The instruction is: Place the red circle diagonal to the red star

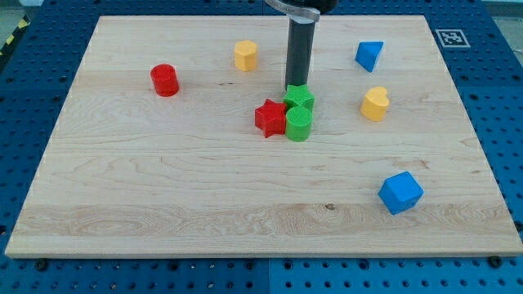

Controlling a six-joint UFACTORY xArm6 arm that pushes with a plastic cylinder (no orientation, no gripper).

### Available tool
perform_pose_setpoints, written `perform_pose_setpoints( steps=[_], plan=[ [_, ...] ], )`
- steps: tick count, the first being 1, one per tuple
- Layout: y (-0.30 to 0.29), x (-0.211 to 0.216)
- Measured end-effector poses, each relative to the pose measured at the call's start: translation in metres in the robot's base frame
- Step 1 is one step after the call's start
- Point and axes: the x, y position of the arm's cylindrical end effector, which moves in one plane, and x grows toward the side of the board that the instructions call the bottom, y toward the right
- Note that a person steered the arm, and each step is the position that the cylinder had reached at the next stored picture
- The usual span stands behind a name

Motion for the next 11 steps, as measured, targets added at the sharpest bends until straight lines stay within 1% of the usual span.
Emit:
perform_pose_setpoints(
  steps=[1,2,3,4,5,6,7,8,9,11],
  plan=[
    [0.0,0.0],
    [-0.014,-0.022],
    [-0.073,-0.03],
    [-0.144,-0.03],
    [-0.193,-0.054],
    [-0.227,-0.092],
    [-0.263,-0.086],
    [-0.267,-0.059],
    [-0.267,-0.045],
    [-0.263,-0.037]
  ],
)
